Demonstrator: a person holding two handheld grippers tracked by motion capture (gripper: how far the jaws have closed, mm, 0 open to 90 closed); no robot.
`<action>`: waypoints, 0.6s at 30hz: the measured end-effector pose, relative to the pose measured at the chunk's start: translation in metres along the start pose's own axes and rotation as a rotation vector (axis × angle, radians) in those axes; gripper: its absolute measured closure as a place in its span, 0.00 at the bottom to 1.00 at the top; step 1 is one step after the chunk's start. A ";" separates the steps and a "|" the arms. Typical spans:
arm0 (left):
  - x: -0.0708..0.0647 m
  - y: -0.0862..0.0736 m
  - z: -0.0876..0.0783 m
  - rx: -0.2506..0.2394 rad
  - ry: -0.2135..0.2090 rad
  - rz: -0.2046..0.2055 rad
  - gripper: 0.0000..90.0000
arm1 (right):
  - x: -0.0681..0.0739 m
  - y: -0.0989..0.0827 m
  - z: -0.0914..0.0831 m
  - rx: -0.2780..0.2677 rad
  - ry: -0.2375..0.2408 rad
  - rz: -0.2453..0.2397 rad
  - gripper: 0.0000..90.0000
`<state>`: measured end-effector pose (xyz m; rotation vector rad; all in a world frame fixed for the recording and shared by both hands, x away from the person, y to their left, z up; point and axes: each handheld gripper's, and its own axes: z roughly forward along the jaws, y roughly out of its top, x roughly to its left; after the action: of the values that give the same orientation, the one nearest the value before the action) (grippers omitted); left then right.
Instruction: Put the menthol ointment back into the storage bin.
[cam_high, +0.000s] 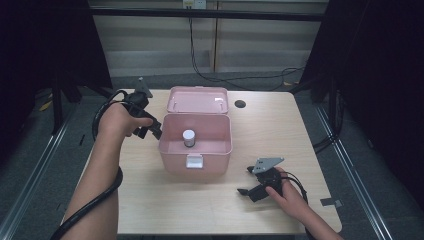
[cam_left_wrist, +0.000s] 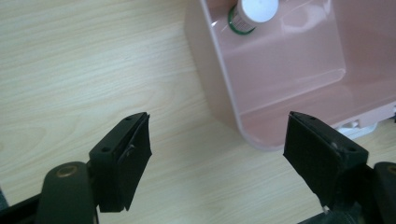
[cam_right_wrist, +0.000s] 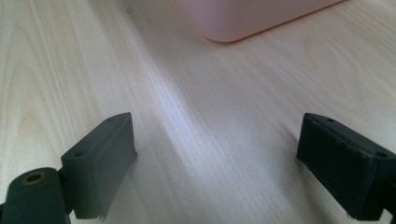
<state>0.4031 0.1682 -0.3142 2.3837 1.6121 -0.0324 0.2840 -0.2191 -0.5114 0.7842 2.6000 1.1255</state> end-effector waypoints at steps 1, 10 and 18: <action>0.005 -0.004 -0.001 -0.002 -0.003 -0.006 0.25 | 0.000 0.000 0.000 0.000 -0.001 -0.001 0.12; 0.019 -0.019 -0.002 -0.014 -0.016 -0.014 0.25 | 0.000 0.000 0.000 0.000 0.001 0.000 0.12; 0.031 -0.040 0.003 -0.027 -0.035 0.009 0.25 | 0.000 0.000 0.000 0.000 -0.001 0.000 0.12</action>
<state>0.3786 0.2102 -0.3306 2.3569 1.5761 -0.0493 0.2840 -0.2191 -0.5113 0.7849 2.5997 1.1247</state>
